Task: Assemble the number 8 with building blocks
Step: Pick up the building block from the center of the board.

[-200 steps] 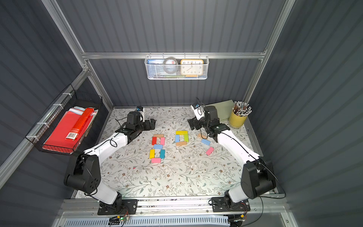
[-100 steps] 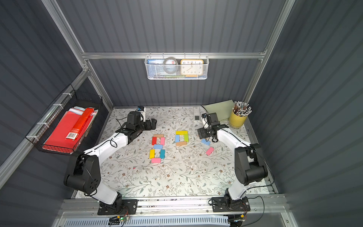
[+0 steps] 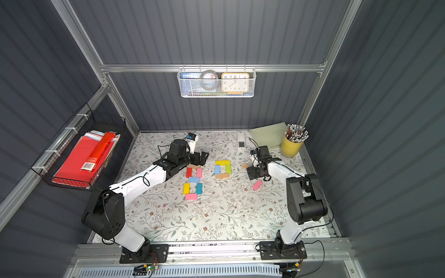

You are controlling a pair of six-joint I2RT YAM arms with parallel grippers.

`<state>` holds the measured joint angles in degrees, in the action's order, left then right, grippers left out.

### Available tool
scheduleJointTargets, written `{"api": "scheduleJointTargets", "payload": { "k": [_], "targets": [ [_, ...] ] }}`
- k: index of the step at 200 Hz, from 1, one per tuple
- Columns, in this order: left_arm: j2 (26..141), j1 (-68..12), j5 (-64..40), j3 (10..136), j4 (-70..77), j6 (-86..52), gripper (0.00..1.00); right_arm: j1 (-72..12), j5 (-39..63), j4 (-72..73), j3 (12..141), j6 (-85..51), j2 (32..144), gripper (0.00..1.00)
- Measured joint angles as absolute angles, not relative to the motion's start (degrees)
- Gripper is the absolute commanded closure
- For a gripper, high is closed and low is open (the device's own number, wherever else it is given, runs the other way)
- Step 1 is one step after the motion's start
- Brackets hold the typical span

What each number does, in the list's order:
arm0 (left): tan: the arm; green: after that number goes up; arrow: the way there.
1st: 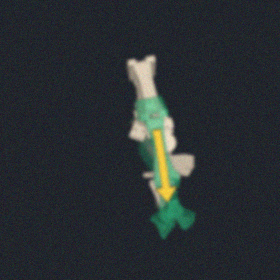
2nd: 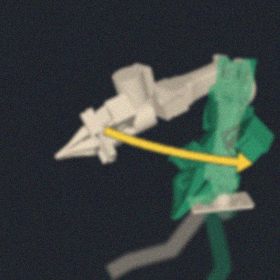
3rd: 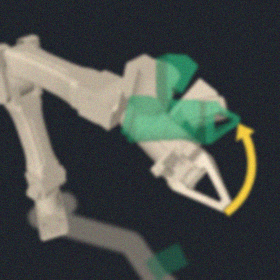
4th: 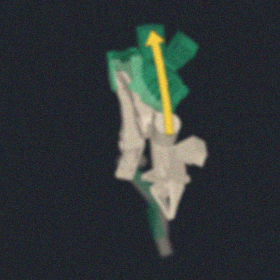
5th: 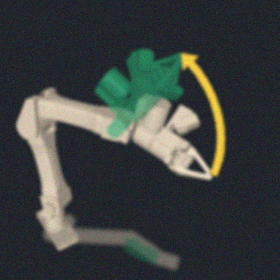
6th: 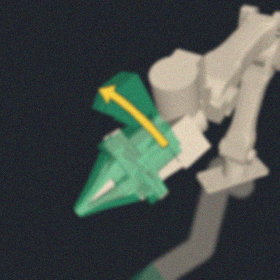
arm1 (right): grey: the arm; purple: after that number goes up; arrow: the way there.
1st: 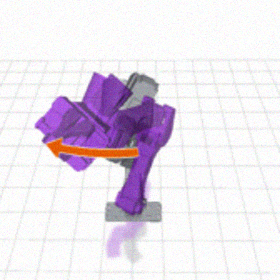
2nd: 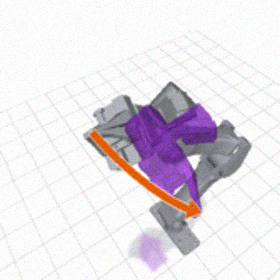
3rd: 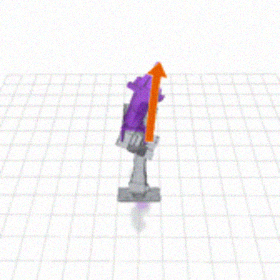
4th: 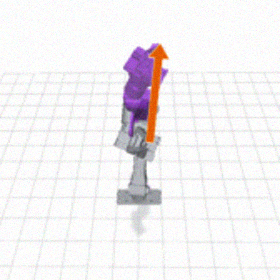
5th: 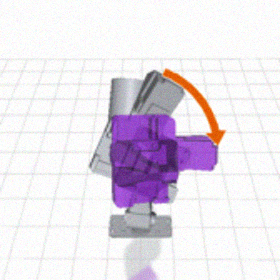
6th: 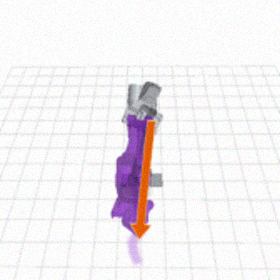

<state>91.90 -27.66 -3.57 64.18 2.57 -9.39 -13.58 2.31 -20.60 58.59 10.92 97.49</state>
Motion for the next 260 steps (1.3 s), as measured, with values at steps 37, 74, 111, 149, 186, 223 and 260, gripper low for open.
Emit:
{"api": "scheduleJointTargets", "payload": {
  "k": [37, 74, 111, 149, 186, 223, 260],
  "targets": [
    [91.9, -27.7, -3.4, 64.2, 2.5, -9.0, 0.02, -13.6, 1.9, -20.5, 59.7, 12.2, 101.0, 0.28],
    [91.9, -27.7, -3.4, 64.2, 2.5, -8.6, 0.02, -13.7, 1.6, -20.0, 60.9, 13.5, 103.2, 0.35],
    [91.9, -27.7, -3.4, 64.2, 2.4, -8.5, 0.02, -14.3, 1.2, -19.2, 61.2, 14.6, 103.8, 0.39],
    [91.9, -27.7, -3.4, 64.2, 2.4, -8.5, 0.02, -15.1, 1.3, -18.7, 62.0, 15.7, 105.1, 0.49],
    [91.9, -27.7, -3.2, 64.2, 2.4, -8.5, 0.02, -16.1, 1.5, -18.5, 62.3, 15.3, 105.5, 0.61],
    [91.9, -27.7, -2.9, 64.2, 2.4, -8.5, 0.02, -16.8, 2.0, -18.3, 61.7, 11.0, 104.7, 0.81],
    [91.9, -27.7, -2.5, 64.2, 2.0, -8.5, 0.02, -19.4, 1.5, -18.9, 60.0, 1.8, 98.4, 0.88]
  ]
}}
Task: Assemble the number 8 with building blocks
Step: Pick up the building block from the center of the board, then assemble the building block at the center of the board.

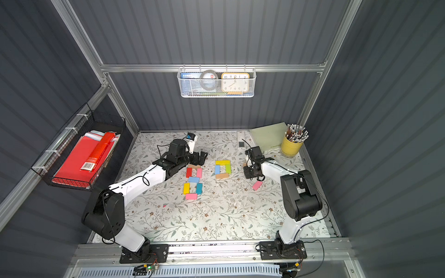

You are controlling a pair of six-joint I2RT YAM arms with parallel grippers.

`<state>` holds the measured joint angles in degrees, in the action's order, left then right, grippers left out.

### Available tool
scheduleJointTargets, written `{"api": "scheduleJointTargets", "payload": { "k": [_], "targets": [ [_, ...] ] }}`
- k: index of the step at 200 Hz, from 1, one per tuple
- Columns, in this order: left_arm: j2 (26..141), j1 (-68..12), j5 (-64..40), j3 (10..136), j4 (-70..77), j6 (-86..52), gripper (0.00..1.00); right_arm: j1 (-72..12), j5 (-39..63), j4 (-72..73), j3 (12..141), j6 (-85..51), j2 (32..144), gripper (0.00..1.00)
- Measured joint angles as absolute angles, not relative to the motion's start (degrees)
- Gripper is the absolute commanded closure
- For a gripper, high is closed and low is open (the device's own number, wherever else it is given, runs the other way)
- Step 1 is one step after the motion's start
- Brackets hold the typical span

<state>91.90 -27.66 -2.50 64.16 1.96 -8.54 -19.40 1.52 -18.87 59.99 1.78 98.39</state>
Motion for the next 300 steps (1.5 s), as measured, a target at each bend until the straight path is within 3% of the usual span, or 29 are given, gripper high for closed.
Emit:
{"api": "scheduleJointTargets", "payload": {
  "k": [54, 120, 189, 300],
  "targets": [
    [91.5, -27.7, -2.2, 63.8, 1.6, -8.6, 0.02, -34.0, -2.5, -19.4, 60.0, -14.8, 89.8, 0.89],
    [84.1, -27.7, 3.0, 59.9, 1.4, -11.4, 0.01, -49.9, -6.0, -19.9, 62.2, -32.6, 99.2, 0.88],
    [81.4, -27.7, 4.6, 58.5, 1.3, -12.3, 0.01, -52.3, -8.6, -20.2, 65.0, -41.0, 106.5, 0.83],
    [81.4, -27.7, 4.6, 58.5, 1.3, -12.3, 0.01, -51.6, -13.0, -21.0, 69.7, -40.8, 111.0, 0.68]
  ]
}}
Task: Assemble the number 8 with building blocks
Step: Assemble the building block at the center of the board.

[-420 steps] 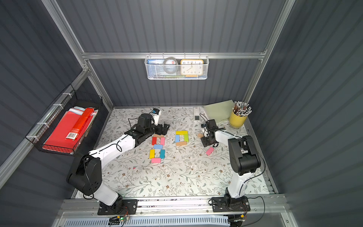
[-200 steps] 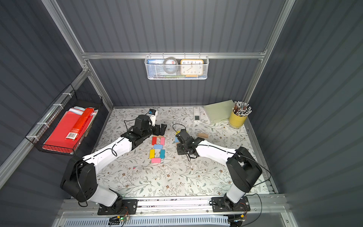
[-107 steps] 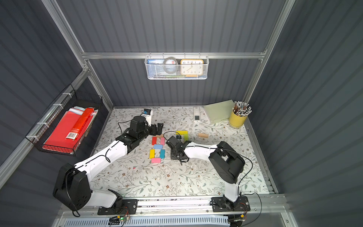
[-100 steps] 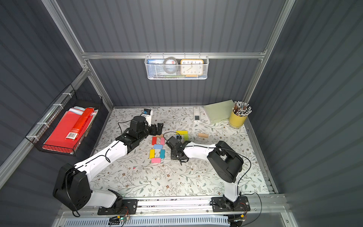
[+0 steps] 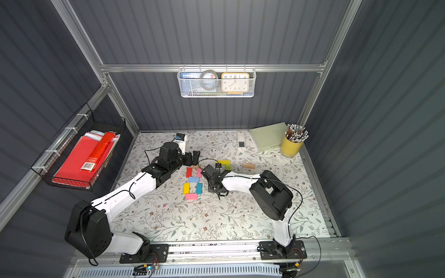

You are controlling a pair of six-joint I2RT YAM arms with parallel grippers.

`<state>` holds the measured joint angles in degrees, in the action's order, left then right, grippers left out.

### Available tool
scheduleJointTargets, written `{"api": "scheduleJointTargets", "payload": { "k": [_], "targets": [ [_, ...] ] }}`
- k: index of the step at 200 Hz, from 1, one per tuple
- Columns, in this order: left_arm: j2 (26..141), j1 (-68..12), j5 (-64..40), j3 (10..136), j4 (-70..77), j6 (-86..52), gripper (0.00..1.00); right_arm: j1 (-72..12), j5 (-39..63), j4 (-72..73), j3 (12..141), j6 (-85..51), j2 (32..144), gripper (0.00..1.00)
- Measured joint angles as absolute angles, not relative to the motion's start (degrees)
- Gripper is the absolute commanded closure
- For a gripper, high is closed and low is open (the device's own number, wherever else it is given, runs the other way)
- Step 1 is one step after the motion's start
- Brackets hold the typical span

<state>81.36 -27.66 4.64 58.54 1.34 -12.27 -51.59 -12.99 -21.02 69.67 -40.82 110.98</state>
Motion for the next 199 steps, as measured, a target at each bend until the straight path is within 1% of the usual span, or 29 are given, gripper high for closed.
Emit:
{"api": "scheduleJointTargets", "payload": {
  "k": [53, 67, 82, 104, 127, 151, 163, 199],
  "targets": [
    [81.4, -27.7, 4.6, 58.5, 1.3, -12.3, 0.01, -51.3, -13.2, -20.9, 69.7, -39.9, 111.2, 0.51],
    [81.4, -27.7, 4.7, 58.5, 1.3, -12.3, 0.01, -51.3, -13.1, -20.8, 69.8, -39.5, 111.3, 0.49],
    [81.4, -27.7, 4.7, 58.5, 1.4, -12.3, 0.01, -51.2, -13.1, -20.8, 69.8, -39.3, 111.3, 0.48],
    [81.4, -27.7, 4.8, 58.5, 1.3, -12.3, 0.01, -51.1, -13.1, -20.8, 69.8, -39.2, 111.3, 0.52],
    [81.4, -27.7, 4.8, 58.5, 1.3, -12.3, 0.01, -50.5, -13.1, -20.8, 69.8, -39.0, 111.3, 0.59],
    [81.4, -27.7, 4.8, 58.5, 1.3, -12.3, 0.01, -49.9, -13.1, -20.8, 69.8, -38.8, 111.4, 0.63],
    [81.4, -27.7, 4.8, 58.5, 1.3, -12.3, 0.01, -49.8, -13.2, -20.6, 69.9, -38.5, 111.4, 0.66],
    [81.4, -27.7, 4.8, 58.5, 1.3, -12.3, 0.01, -49.8, -13.3, -20.6, 70.3, -37.8, 111.7, 0.67]
  ]
}}
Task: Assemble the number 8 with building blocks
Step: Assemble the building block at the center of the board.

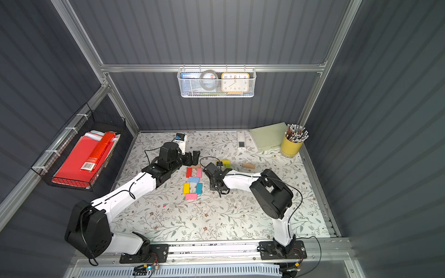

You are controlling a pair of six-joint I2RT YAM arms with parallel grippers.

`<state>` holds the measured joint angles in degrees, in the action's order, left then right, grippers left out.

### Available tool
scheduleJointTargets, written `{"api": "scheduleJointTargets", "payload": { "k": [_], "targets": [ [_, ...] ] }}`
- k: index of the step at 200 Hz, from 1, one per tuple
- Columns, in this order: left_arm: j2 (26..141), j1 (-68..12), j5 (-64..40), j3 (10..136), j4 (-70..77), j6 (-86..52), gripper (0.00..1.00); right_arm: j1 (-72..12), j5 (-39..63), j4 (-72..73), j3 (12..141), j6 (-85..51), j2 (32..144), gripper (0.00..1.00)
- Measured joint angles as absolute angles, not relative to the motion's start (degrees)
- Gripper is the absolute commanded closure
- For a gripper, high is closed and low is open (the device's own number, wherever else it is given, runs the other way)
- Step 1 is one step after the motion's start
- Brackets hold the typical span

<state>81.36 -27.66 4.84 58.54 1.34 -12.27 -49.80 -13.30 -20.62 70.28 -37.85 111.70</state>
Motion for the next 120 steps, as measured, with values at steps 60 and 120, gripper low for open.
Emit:
{"api": "scheduleJointTargets", "payload": {
  "k": [60, 120],
  "targets": [
    [81.4, -27.7, 5.3, 58.5, 1.3, -12.3, 0.01, -49.7, -13.2, -20.5, 71.2, -36.5, 112.3, 0.42],
    [81.2, -27.7, 5.8, 57.6, 1.5, -12.7, 0.01, -49.2, -15.3, -24.9, 72.2, -33.5, 103.3, 0.26]
  ]
}}
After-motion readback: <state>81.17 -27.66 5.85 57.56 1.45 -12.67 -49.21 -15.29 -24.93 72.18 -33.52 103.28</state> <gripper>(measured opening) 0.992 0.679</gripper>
